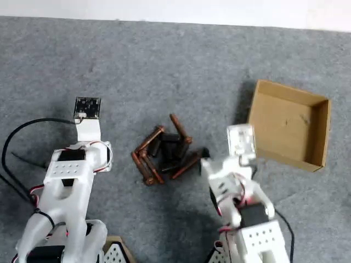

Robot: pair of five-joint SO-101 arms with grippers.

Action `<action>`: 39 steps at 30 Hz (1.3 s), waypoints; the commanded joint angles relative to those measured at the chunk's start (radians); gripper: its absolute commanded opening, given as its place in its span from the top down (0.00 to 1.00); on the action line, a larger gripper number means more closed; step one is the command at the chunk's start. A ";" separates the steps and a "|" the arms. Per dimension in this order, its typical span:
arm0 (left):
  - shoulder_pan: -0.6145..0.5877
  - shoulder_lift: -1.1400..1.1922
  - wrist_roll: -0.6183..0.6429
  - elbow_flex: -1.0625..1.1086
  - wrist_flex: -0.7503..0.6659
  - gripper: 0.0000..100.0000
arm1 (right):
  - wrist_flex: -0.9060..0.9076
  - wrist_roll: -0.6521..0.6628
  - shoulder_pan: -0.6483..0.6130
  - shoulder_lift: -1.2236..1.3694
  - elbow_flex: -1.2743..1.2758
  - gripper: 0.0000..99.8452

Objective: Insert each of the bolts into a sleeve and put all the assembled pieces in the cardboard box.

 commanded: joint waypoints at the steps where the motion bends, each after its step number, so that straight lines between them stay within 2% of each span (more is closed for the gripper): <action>1: -0.016 0.002 0.028 -0.048 -0.017 0.86 | -0.110 -0.051 -0.087 0.414 -0.268 0.72; 7: -0.059 0.008 0.031 -0.064 -0.037 0.86 | -0.182 -0.051 -0.283 0.961 -0.549 0.72; 14: -0.056 0.010 0.032 -0.067 -0.072 0.86 | -0.185 -0.055 -0.318 1.299 -0.656 0.72; 23: -0.048 0.010 0.034 -0.062 -0.072 0.86 | -0.185 -0.055 -0.317 1.414 -0.697 0.72; 32: 0.275 0.013 0.074 -0.183 -0.155 0.86 | -0.180 -0.055 -0.269 1.438 -0.696 0.72; 35: 0.303 0.015 0.074 -0.153 -0.167 0.86 | -0.180 -0.055 -0.269 1.438 -0.696 0.72; 39: 0.308 0.013 0.066 -0.036 -0.275 0.86 | -0.180 -0.055 -0.269 1.438 -0.696 0.72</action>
